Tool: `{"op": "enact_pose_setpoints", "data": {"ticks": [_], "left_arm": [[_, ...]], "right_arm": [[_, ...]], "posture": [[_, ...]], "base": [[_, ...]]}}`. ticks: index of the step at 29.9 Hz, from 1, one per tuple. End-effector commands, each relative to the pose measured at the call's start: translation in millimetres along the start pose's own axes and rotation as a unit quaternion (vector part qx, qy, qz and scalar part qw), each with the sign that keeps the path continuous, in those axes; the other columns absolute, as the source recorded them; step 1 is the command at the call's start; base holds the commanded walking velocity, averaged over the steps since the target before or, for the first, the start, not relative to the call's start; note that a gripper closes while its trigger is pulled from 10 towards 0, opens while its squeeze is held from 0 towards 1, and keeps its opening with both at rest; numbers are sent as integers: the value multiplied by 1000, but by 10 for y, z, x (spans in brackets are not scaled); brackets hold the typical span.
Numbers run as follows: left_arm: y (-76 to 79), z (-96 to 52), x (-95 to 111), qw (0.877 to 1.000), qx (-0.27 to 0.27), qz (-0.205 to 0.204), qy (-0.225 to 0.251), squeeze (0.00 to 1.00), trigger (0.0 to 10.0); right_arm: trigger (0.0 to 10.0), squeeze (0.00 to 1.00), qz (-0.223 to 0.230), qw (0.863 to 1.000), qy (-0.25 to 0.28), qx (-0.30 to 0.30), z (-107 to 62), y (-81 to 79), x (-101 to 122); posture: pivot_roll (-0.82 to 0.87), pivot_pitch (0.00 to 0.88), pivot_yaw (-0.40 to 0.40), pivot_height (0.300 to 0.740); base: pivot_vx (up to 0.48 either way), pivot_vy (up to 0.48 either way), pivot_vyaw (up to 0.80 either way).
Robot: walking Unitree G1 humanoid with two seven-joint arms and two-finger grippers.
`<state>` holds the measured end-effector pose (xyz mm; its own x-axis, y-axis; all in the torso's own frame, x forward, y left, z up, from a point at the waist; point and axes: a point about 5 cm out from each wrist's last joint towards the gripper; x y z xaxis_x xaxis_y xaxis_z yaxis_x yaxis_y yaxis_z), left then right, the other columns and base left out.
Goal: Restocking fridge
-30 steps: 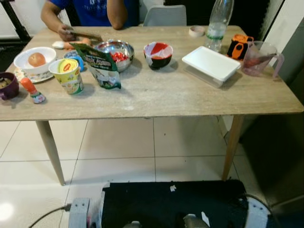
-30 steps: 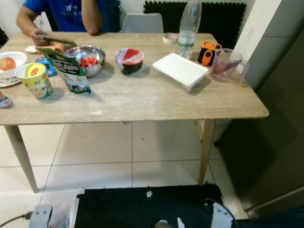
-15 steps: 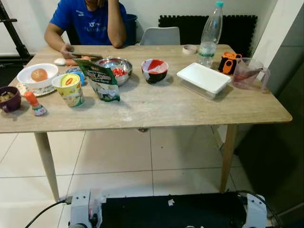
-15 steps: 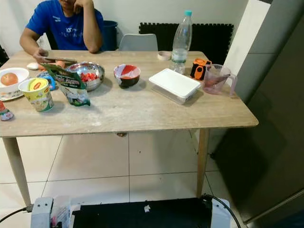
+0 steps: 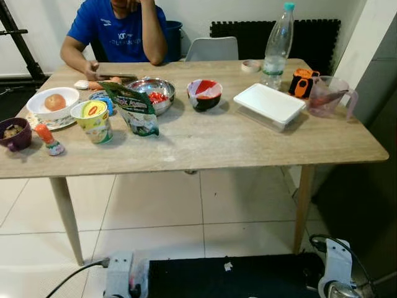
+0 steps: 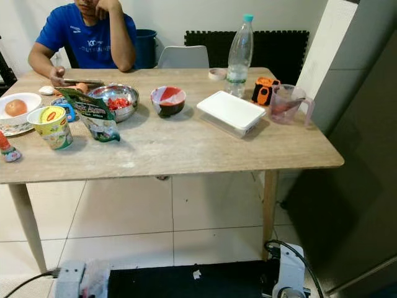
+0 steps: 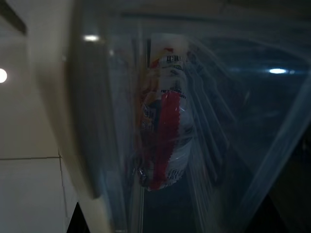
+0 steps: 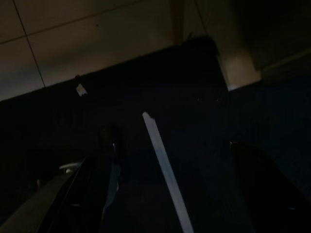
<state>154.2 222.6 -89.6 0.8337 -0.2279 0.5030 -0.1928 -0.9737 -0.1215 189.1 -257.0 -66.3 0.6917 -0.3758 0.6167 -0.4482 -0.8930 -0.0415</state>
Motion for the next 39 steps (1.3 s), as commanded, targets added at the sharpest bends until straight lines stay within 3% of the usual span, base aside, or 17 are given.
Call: {"op": "enact_pose_setpoints", "data": {"ticks": [1,4,8,14,23,29,39], "left_arm": [[30,5,-2,1000,-8,13,-4,0,10000],[28,7,7,1000,-7,17,-4,0,10000],[74,32,104,999,6,-27,19,0,10000],[254,30,-22,1000,-6,-4,-4,0,10000],[303,39,5,1000,-10,15,0,0,10000],[308,50,67,1000,-4,18,12,0,10000],[277,48,76,1000,-19,-19,16,0,10000]], "right_arm": [[10000,0,-12,1000,-12,-3,-13,19,-93],[10000,0,-15,1000,-16,-3,-17,24,-115],[10000,0,-38,998,-45,-4,-47,82,-274],[10000,0,-86,995,-58,10,-62,-22,-396],[10000,0,-99,992,-72,38,-65,-98,-435],[10000,0,-102,991,-79,46,-59,-145,-425],[10000,0,-114,988,-89,54,-76,-188,-509]], "posture": [[-35,45,3,740],[-35,45,3,740],[-10,46,-21,740],[-26,38,-7,740],[-24,29,-21,740],[-28,29,-12,740],[-17,29,-4,740]], "base": [[0,0,0],[0,0,0],[0,0,0],[0,0,0],[0,0,0],[0,0,-800],[0,0,-800]]}}
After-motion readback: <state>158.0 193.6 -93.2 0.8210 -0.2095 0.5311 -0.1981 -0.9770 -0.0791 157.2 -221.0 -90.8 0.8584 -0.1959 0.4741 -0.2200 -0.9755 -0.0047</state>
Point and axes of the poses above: a point about 5 cm out from each wrist's last joint towards the gripper, its own z axis pointing out of the wrist towards the gripper, its own x axis along the axis of the wrist's last joint, y = z × x, and after that the axes turned 13 degrees about z, right-handed
